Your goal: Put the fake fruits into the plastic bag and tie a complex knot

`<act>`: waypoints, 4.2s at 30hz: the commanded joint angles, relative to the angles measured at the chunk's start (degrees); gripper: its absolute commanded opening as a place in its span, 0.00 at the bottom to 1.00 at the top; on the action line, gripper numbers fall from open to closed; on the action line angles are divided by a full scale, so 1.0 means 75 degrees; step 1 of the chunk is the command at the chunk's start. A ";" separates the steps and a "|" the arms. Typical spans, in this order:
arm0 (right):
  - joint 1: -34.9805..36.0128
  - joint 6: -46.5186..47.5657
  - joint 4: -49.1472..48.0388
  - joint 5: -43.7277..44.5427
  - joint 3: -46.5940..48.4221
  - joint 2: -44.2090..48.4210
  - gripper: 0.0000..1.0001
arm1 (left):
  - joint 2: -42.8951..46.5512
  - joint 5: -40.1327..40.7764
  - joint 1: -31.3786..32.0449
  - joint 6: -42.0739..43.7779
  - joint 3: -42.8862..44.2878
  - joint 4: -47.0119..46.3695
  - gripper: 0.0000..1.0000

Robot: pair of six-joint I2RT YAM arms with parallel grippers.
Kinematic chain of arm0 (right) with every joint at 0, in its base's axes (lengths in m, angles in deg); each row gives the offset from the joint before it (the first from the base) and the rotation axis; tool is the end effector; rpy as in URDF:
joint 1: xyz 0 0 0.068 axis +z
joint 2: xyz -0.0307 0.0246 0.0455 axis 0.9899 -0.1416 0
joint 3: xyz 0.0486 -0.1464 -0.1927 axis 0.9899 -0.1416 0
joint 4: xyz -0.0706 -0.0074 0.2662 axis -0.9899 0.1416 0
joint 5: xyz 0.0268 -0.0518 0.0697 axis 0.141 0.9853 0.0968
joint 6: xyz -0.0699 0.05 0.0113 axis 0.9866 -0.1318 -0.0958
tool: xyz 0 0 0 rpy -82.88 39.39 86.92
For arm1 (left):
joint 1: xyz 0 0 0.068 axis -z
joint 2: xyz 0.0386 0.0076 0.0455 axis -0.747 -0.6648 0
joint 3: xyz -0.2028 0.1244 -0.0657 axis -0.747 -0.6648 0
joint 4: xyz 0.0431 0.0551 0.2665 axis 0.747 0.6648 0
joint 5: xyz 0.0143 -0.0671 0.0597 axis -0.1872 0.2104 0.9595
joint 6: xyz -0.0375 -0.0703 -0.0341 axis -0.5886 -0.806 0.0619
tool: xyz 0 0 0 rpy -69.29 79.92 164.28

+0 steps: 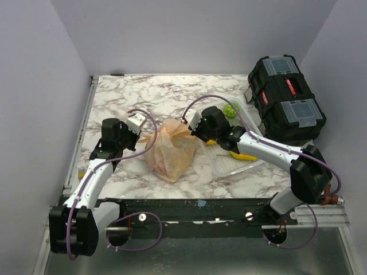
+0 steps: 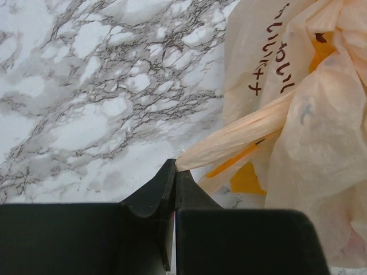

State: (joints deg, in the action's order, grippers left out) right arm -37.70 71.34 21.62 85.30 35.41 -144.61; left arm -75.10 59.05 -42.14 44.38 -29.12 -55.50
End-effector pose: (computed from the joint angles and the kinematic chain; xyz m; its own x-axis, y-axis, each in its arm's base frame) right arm 0.2885 0.2785 0.1924 -0.0685 -0.6809 -0.7292 -0.8003 0.4739 -0.3674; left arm 0.2791 -0.0544 0.1848 -0.3845 0.3521 -0.8533 0.5186 0.8472 0.1159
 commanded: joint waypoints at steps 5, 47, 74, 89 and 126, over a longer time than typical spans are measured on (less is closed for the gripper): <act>-0.0030 0.0287 0.0651 0.0897 0.0010 0.0803 0.01 | 0.0708 -0.0266 -0.0945 0.0097 0.0522 0.0838 0.00; -0.2400 0.1312 0.1643 0.0160 0.1249 0.1477 0.01 | 0.1679 -0.1025 -0.2774 0.0147 0.2665 0.2464 0.00; -0.3172 0.1508 0.1049 0.0007 0.0512 0.0406 0.01 | 0.0613 -0.1456 -0.4717 0.2269 0.1291 0.1995 0.00; -0.2366 0.0860 0.4150 -0.4850 0.3741 -0.0820 0.74 | 0.0311 -0.1807 -0.2565 0.0142 0.2645 0.2654 0.00; -0.1167 0.1932 0.0613 -0.0666 0.4713 -0.3466 0.01 | -0.2808 -0.1817 -0.2558 -0.1634 0.4611 0.1373 0.00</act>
State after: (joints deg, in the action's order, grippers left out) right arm -46.42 83.88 27.39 75.22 68.46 -165.16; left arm -92.06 46.11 -61.42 36.16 4.15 -41.62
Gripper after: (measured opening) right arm 0.012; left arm 0.018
